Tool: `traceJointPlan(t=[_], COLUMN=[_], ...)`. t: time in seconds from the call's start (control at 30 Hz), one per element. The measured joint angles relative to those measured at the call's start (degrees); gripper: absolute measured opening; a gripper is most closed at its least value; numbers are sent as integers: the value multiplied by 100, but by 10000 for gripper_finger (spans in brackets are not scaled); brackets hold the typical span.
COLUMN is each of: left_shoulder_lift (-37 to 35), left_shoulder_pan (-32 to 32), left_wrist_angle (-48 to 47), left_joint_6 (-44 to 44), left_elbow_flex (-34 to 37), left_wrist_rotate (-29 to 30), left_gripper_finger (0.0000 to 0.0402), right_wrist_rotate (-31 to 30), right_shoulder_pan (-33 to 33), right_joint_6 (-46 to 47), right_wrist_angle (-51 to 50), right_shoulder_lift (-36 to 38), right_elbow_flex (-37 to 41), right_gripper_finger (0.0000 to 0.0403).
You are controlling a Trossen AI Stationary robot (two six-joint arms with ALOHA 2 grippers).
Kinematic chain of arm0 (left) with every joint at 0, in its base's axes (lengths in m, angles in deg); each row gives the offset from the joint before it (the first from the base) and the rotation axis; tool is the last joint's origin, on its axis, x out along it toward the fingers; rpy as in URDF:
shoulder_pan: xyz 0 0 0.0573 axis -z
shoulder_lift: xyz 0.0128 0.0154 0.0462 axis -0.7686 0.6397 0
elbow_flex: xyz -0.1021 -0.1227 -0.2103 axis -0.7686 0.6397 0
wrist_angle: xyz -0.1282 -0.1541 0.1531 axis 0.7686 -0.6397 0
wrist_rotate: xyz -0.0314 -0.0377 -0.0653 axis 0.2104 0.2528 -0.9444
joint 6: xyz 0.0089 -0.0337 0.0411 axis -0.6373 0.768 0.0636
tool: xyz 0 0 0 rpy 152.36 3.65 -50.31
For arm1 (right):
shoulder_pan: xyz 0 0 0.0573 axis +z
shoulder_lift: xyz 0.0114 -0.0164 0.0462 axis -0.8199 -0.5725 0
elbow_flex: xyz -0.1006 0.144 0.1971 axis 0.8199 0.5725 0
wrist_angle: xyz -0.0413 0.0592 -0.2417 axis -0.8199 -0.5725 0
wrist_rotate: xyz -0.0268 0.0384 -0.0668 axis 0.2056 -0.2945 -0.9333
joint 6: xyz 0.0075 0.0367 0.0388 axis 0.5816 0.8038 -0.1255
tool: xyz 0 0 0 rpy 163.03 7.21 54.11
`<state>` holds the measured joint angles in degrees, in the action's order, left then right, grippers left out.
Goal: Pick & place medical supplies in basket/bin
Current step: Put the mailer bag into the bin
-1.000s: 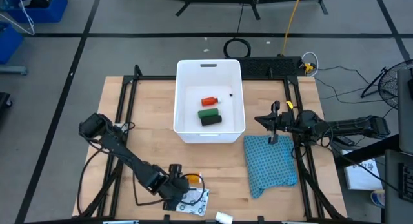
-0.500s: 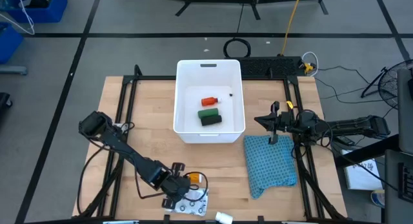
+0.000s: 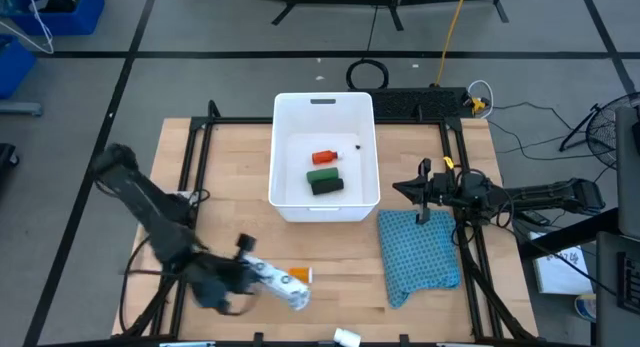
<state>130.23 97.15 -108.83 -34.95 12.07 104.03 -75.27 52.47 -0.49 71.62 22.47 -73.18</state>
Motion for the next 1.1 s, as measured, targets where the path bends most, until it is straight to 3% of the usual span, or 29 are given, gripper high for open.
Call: traceJointPlan(t=[0.2, 0.33, 0.43, 0.5, 0.67, 0.8, 0.97, 1.1], left_shoulder_lift=[-1883, -3177, -3859, -4220, -5174, -5983, -6315, -5788], left_shoulder_pan=[768, 792, 546, 295, -334, -674, -1237, -1738], left_wrist_angle=[649, 1842, 2628, 2660, 2798, 3697, 4449, 4456], left_joint_6=[-223, -1316, -2601, -3086, -3255, -3464, -3333, -2980], left_elbow_flex=[1325, 1933, 2233, 2378, 3177, 3916, 4094, 3377], left_wrist_rotate=[1011, 1235, 1015, 890, 443, 249, 300, 186], left_gripper_finger=[2, 1, 1, 1, 1, 1, 0, 0], right_wrist_rotate=[-2, -2, -6, -9, -13, -17, -20, -22], right_shoulder_pan=[15, 15, 15, 15, 15, 15, 15, 15], right_joint_6=[2, 0, 0, -3, -19, -133, -157, -189], right_wrist_angle=[-33, -33, -33, -22, 4, 4, 6, 38], right_shoulder_lift=[-4, -4, -4, -4, -4, -4, -4, -4], right_elbow_flex=[2, 2, 2, 2, 1, 1, 1, 0], right_gripper_finger=[0, 0, 0, 0, 0, 0, 0, 0])
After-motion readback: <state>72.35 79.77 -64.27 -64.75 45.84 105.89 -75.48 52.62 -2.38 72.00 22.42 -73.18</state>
